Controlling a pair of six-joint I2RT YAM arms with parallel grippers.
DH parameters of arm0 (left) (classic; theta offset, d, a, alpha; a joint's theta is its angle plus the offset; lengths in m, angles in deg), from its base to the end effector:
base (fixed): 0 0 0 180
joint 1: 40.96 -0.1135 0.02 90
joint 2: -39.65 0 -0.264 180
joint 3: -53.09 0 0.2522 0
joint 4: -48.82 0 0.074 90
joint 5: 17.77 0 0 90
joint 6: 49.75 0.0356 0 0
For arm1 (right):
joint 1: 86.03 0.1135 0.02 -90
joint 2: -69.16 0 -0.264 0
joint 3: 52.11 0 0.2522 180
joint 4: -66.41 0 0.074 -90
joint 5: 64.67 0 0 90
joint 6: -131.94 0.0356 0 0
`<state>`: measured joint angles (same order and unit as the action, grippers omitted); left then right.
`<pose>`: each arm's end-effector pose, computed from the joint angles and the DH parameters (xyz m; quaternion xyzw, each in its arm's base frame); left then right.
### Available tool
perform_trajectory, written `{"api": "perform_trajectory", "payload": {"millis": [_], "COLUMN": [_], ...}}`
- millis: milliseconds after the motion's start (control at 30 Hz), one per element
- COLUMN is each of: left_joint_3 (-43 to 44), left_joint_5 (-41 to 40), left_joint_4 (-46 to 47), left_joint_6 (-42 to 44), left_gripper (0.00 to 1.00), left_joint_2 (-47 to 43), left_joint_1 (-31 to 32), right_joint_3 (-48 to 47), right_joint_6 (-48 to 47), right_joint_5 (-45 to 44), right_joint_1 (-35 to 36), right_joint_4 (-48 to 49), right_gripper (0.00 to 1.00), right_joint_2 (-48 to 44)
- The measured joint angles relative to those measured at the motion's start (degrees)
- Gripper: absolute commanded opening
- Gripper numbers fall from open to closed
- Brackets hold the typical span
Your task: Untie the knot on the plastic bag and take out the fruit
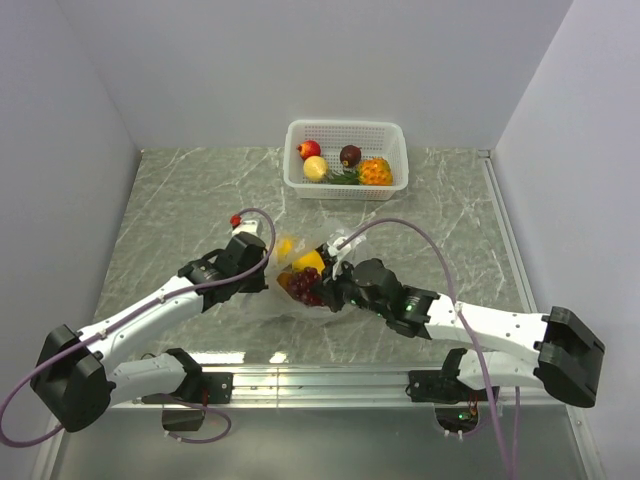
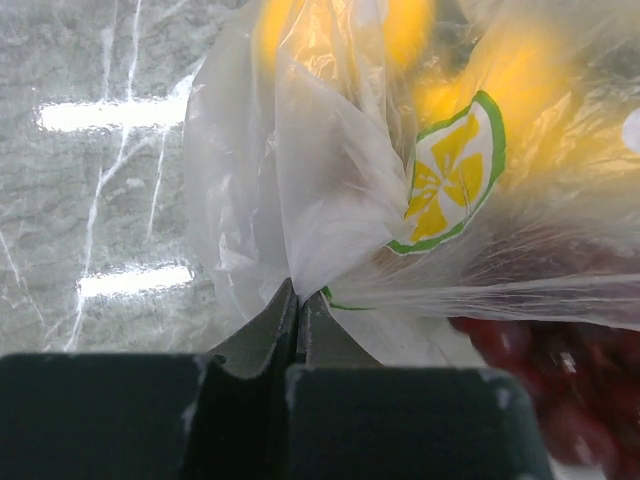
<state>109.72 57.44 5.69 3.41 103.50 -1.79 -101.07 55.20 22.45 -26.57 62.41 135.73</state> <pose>0.1787 -0.1338 0.2353 -0.0247 0.9336 -0.1117 0.3396 0.1323 0.2207 0.2391 -0.3114 0.7661 0.3163 0.4648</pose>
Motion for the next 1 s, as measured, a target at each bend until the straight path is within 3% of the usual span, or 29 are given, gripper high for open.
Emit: {"api": "perform_trajectory", "payload": {"millis": [500, 800, 1000], "left_joint_3": [0.55, 0.55, 0.55], "left_joint_5": [2.51, 2.95, 2.97], "left_joint_4": [0.57, 1.09, 1.68], "left_joint_6": [0.17, 0.17, 0.17], "left_gripper": [0.01, 0.01, 0.01], "left_joint_2": [0.87, 0.87, 0.9], "left_joint_1": [0.0, 0.0, 0.0], "right_joint_3": [-3.15, -15.89, -24.87], "right_joint_6": [0.17, -1.25, -2.23], "right_joint_5": [5.73, 4.66, 2.01], "right_joint_1": [-0.2, -1.09, -6.97], "right_joint_4": [7.45, 6.86, 5.31], "right_gripper": [0.0, 0.0, 0.0], "right_joint_2": [-4.02, -4.55, -4.57]}}
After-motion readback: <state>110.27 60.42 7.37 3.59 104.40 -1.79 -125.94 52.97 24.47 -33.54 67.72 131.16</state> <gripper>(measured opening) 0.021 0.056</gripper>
